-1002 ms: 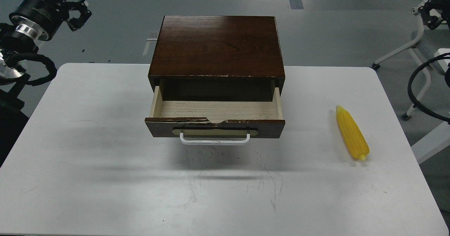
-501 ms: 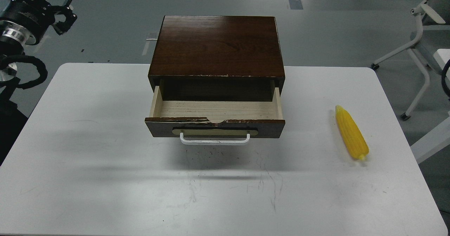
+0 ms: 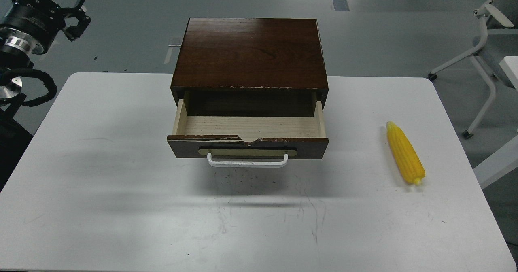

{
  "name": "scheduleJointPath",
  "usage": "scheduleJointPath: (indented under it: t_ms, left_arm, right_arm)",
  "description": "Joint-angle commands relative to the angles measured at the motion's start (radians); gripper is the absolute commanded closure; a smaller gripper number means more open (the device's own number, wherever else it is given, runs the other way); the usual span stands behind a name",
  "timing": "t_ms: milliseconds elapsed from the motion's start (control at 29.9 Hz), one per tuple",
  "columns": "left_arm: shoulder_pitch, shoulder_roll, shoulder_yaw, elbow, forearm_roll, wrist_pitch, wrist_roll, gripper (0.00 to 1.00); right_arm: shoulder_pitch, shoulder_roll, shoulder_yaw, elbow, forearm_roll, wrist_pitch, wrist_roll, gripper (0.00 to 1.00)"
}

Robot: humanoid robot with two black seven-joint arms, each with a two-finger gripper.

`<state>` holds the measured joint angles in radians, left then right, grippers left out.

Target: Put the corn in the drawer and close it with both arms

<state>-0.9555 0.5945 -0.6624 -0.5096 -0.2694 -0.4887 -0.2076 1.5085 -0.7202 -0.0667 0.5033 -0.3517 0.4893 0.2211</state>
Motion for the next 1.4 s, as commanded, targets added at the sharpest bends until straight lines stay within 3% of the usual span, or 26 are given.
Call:
scheduleJointPath:
  t_ms: [0, 67, 134, 234, 334, 702, 1103, 1370]
  left_arm:
    - [0.027, 0.024, -0.026, -0.030, -0.011, 0.000, 0.002, 0.02]
    - [0.050, 0.027, -0.039, -0.030, -0.033, 0.000, 0.002, 0.02]
    - [0.087, 0.030, -0.057, -0.030, -0.072, 0.000, 0.004, 0.02]
    - [0.093, 0.034, -0.063, -0.032, -0.090, 0.000, 0.004, 0.02]
    - [0.093, 0.037, -0.062, -0.032, -0.090, 0.000, 0.005, 0.02]
    - [0.100, 0.062, -0.060, -0.030, -0.090, 0.000, -0.001, 0.02]
    - [0.118, 0.060, -0.052, -0.029, -0.085, 0.000, -0.003, 0.02]
    - [0.124, 0.060, -0.052, -0.021, -0.082, 0.000, -0.004, 0.02]
  right_arm:
    - [0.015, -0.045, -0.012, 0.163, -0.249, -0.001, -0.005, 0.00]
    - [0.015, -0.093, -0.013, 0.308, -0.367, -0.001, -0.012, 0.00]
    - [-0.005, -0.140, -0.019, 0.455, -0.502, -0.001, -0.058, 0.00]
    - [-0.057, -0.159, -0.051, 0.564, -0.607, -0.001, -0.115, 0.00]
    - [-0.115, -0.166, -0.096, 0.641, -0.702, -0.001, -0.128, 0.00]
    - [-0.303, -0.088, -0.110, 0.564, -0.799, -0.001, -0.138, 0.00]
    - [-0.435, -0.039, -0.108, 0.482, -0.868, -0.001, -0.138, 0.11]
    - [-0.445, 0.004, -0.108, 0.454, -0.868, -0.044, -0.132, 0.43]
